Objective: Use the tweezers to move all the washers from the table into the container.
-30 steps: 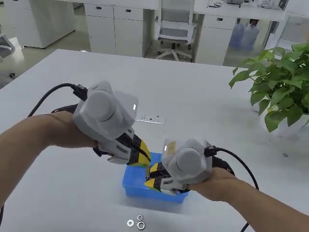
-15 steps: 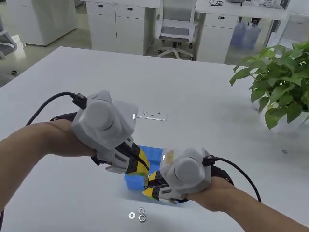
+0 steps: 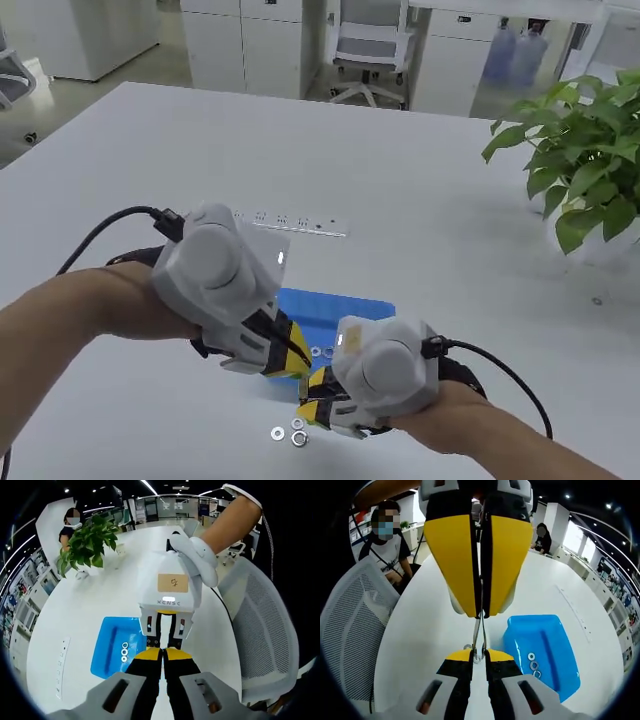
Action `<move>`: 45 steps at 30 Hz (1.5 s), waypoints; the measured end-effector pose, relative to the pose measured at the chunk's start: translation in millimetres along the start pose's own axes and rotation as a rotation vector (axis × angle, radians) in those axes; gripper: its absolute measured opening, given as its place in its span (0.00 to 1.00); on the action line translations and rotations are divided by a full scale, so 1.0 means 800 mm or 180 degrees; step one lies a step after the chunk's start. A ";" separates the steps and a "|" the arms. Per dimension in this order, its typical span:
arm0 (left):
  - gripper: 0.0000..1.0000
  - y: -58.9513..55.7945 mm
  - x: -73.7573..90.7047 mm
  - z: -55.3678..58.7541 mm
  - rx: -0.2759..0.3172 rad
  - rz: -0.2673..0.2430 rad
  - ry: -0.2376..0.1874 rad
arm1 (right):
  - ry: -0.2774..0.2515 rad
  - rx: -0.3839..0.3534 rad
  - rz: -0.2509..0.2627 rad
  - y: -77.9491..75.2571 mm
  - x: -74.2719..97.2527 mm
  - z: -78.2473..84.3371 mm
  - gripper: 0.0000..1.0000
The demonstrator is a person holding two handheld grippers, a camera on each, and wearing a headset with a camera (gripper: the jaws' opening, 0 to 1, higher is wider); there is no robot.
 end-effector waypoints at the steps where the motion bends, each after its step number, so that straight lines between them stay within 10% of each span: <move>1: 0.05 -0.001 -0.001 0.001 0.0006 0.0007 0.0002 | -0.0001 -0.0002 -0.0002 0.001 -0.001 0.001 0.11; 45: 0.05 -0.018 -0.031 0.028 0.0210 0.0196 -0.0005 | 0.0038 -0.0122 -0.0172 0.031 -0.027 0.030 0.13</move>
Point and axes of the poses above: the centre of the closed fingertips' face, and the gripper's own axes: x roughly backward along the fingers, y roughly to its left, z roughly out of its underside, the point moved 5 cm from there along x, roughly backward along the fingers, and after that the axes turned 7 degrees about z, right-handed, at the moved point
